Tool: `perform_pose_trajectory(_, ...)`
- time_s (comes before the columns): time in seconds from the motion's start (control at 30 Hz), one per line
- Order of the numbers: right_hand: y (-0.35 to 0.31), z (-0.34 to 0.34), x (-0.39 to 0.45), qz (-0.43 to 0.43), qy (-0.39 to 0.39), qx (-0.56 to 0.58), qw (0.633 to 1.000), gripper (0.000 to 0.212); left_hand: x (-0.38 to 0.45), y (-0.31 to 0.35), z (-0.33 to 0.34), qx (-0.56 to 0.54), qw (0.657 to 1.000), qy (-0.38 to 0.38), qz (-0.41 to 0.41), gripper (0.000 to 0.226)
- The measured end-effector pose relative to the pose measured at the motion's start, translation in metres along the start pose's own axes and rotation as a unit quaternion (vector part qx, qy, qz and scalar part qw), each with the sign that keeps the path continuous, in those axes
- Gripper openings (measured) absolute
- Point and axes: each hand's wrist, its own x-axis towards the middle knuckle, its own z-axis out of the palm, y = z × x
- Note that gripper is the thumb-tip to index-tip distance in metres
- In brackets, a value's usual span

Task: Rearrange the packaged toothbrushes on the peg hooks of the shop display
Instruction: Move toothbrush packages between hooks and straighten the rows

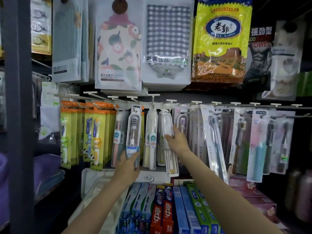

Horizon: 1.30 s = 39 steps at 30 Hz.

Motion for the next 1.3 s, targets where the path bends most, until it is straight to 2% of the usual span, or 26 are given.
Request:
perform_pose_trajectory(0.07, 0.005, 0.009, 0.0, -0.008, 0.035, 0.001, 0.999, 0.047, -0.003, -0.002, 0.0, -0.01, 1.0, 0.005, 0.023, 0.065)
perform_pose_trajectory(0.17, 0.005, 0.023, -0.013, -0.086, 0.085, 0.02, 0.992, 0.04, -0.009, -0.007, 0.001, -0.009, 0.998, 0.03, 0.053, 0.064)
perform_pose_trajectory(0.23, 0.003, 0.033, -0.014, -0.104, 0.055, 0.014, 0.993, 0.042, -0.013, -0.009, 0.001, 0.005, 0.997, 0.051, 0.065, 0.063)
perform_pose_trajectory(0.33, 0.001, 0.046, -0.011, -0.057, -0.001, 0.036, 0.998, 0.044, -0.017, -0.014, -0.002, 0.026, 0.994, 0.075, 0.078, 0.064)
perform_pose_trajectory(0.47, 0.006, 0.049, -0.012, -0.048, 0.023, 0.022, 0.998, 0.02, -0.026, -0.016, -0.012, 0.064, 0.991, 0.086, 0.079, 0.062)
perform_pose_trajectory(0.57, 0.01, 0.031, -0.022, -0.047, 0.037, 0.014, 0.998, 0.027, -0.03, -0.018, -0.018, 0.079, 0.989, 0.096, 0.08, 0.057)
perform_pose_trajectory(0.73, 0.008, -0.013, -0.037, -0.106, 0.084, -0.02, 0.991, 0.034, -0.03, -0.02, -0.021, 0.072, 0.989, 0.1, 0.082, 0.05)
perform_pose_trajectory(0.9, 0.002, -0.02, -0.042, -0.13, 0.052, -0.036, 0.99, 0.032, -0.028, -0.01, -0.015, 0.005, 0.992, 0.074, 0.102, 0.047)
perform_pose_trajectory(1.07, -0.002, -0.021, -0.05, -0.163, 0.056, 0.056, 0.984, 0.031, -0.031, -0.009, -0.011, -0.018, 0.991, 0.06, 0.114, 0.048)
perform_pose_trajectory(1.23, -0.015, 0.003, -0.06, -0.21, -0.029, -0.039, 0.977, 0.041, -0.042, -0.025, -0.034, -0.024, 0.985, 0.136, 0.106, 0.041)
perform_pose_trajectory(1.3, -0.02, 0.022, -0.059, -0.215, -0.048, -0.041, 0.975, 0.044, -0.047, -0.031, -0.049, -0.028, 0.981, 0.159, 0.105, 0.041)
